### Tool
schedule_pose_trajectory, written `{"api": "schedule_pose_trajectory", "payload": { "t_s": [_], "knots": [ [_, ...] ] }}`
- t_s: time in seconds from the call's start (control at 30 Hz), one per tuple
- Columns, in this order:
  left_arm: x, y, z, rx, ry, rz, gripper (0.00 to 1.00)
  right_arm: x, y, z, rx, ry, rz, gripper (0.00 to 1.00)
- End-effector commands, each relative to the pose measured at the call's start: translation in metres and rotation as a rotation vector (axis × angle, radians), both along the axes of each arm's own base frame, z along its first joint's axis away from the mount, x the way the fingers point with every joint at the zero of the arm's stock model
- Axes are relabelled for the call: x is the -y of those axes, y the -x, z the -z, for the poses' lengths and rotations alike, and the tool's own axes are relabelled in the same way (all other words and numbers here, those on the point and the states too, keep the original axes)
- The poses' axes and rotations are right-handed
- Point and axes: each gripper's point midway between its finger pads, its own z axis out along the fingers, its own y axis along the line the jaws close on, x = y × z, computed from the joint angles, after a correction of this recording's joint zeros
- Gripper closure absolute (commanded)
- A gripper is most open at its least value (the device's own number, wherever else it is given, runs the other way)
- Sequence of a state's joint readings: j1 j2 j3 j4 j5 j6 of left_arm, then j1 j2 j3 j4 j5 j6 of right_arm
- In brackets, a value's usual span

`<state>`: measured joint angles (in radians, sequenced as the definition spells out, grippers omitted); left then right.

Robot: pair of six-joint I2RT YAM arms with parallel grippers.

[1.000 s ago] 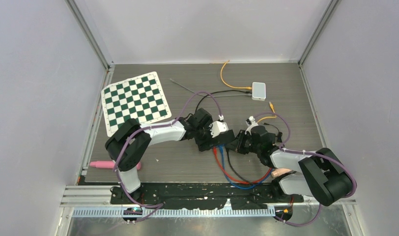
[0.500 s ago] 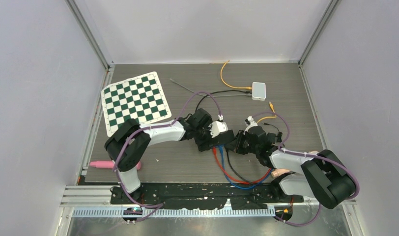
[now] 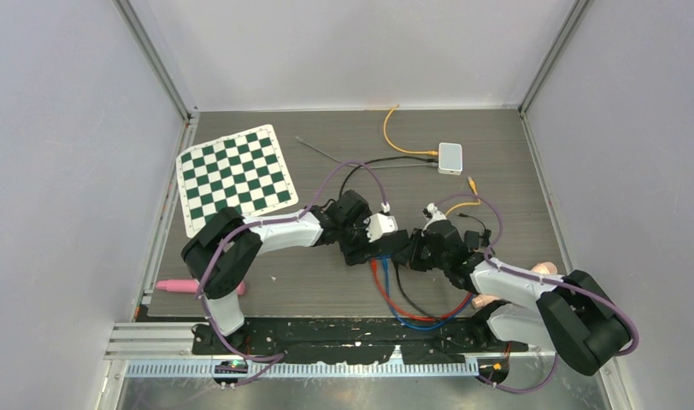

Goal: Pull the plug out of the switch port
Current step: Pull the connector from the switch port, then place the connector at the center of the board.

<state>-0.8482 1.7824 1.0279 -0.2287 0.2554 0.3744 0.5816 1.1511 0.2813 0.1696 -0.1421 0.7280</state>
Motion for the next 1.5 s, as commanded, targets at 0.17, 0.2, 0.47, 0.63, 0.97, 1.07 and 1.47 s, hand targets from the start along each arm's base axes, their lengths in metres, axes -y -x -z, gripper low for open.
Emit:
{"api": "schedule_pose_trajectory", "payload": {
  "t_s": [0.17, 0.2, 0.47, 0.63, 0.97, 1.07, 1.47],
  "knots": [
    [-0.009, -0.006, 0.008, -0.002, -0.020, -0.071, 0.40, -0.008, 0.050, 0.040, -0.189, -0.084, -0.079, 0.95],
    [-0.010, -0.007, 0.008, 0.000, -0.019, -0.072, 0.40, -0.008, 0.051, 0.041, -0.203, -0.088, -0.063, 0.95],
    [-0.011, -0.008, 0.008, 0.001, -0.012, -0.089, 0.40, 0.000, 0.034, 0.037, -0.112, 0.118, -0.050, 0.95],
    [-0.010, -0.008, 0.007, -0.007, -0.001, -0.094, 0.40, -0.009, 0.044, 0.036, -0.100, 0.077, -0.085, 0.95],
    [-0.011, -0.007, 0.009, -0.024, 0.025, -0.119, 0.41, -0.036, 0.058, 0.019, -0.077, -0.210, -0.101, 0.95],
    [-0.014, -0.007, 0.011, -0.027, 0.013, -0.120, 0.41, -0.038, 0.061, 0.011, -0.065, -0.220, -0.133, 0.95],
    [-0.018, -0.009, 0.011, -0.031, 0.010, -0.120, 0.41, -0.013, 0.063, 0.018, -0.048, -0.080, -0.056, 0.95]
  ]
}}
